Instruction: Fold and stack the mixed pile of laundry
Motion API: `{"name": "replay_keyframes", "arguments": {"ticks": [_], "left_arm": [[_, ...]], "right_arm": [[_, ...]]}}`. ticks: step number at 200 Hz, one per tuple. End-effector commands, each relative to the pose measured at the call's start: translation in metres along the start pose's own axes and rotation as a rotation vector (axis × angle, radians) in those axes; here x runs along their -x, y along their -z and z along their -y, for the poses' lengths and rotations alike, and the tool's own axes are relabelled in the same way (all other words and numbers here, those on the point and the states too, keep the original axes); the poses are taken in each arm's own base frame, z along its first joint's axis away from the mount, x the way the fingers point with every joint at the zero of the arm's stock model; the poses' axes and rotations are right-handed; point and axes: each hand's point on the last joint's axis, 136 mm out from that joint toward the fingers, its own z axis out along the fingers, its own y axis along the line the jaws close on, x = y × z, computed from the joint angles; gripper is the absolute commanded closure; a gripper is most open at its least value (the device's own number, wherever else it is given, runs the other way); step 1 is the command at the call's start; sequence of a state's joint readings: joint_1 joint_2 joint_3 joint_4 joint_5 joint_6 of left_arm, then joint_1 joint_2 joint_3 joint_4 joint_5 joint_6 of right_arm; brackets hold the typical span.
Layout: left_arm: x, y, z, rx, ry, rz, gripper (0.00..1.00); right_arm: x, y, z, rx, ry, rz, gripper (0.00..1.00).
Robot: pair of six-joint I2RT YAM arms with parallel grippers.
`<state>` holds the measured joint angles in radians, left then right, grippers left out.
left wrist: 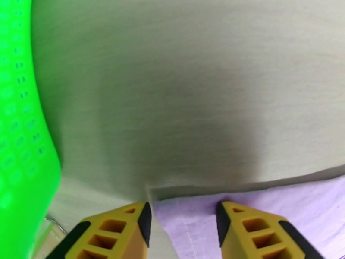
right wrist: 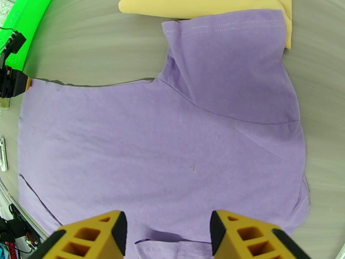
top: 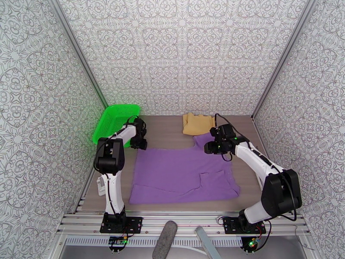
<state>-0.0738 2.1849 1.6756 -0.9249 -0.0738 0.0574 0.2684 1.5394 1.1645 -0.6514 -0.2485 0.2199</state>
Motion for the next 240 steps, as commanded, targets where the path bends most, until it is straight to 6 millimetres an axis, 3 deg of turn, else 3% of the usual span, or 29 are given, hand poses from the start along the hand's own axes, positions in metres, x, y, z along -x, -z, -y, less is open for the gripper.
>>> {"name": "replay_keyframes", "arguments": {"ticks": [1,27,55,76,80,92,124,176,240], "left_arm": [[-0.007,-0.018,0.009,-0.048,-0.018,-0.057,0.61],[-0.01,-0.022,0.014,-0.051,-0.029,-0.071,0.82],[-0.008,-0.017,0.024,-0.047,-0.044,-0.053,1.0],[-0.009,-0.018,0.028,-0.043,-0.045,-0.052,1.0],[-0.005,-0.008,0.028,-0.041,-0.046,-0.025,1.0],[-0.003,-0.005,0.029,-0.031,-0.047,-0.016,1.0],[0.0,0.0,0.031,-0.034,-0.041,0.002,1.0],[0.003,0.004,0.037,-0.024,-0.055,0.013,1.0],[-0.003,-0.001,0.04,-0.001,-0.08,-0.005,1.0]], "right_arm": [[-0.001,0.006,-0.002,0.008,0.006,0.005,0.44],[0.017,0.013,0.001,-0.038,0.053,0.023,0.4],[0.053,0.01,0.014,-0.077,0.077,0.042,0.35],[0.081,-0.002,0.035,-0.117,0.07,0.046,0.34],[0.085,-0.004,0.038,-0.121,0.068,0.045,0.34],[0.099,-0.016,0.052,-0.142,0.067,0.034,0.34],[0.123,-0.046,0.082,-0.177,0.076,-0.006,0.39],[0.131,-0.09,0.102,-0.134,0.105,-0.053,0.47],[0.14,-0.111,0.114,-0.117,0.114,-0.052,0.53]]}}
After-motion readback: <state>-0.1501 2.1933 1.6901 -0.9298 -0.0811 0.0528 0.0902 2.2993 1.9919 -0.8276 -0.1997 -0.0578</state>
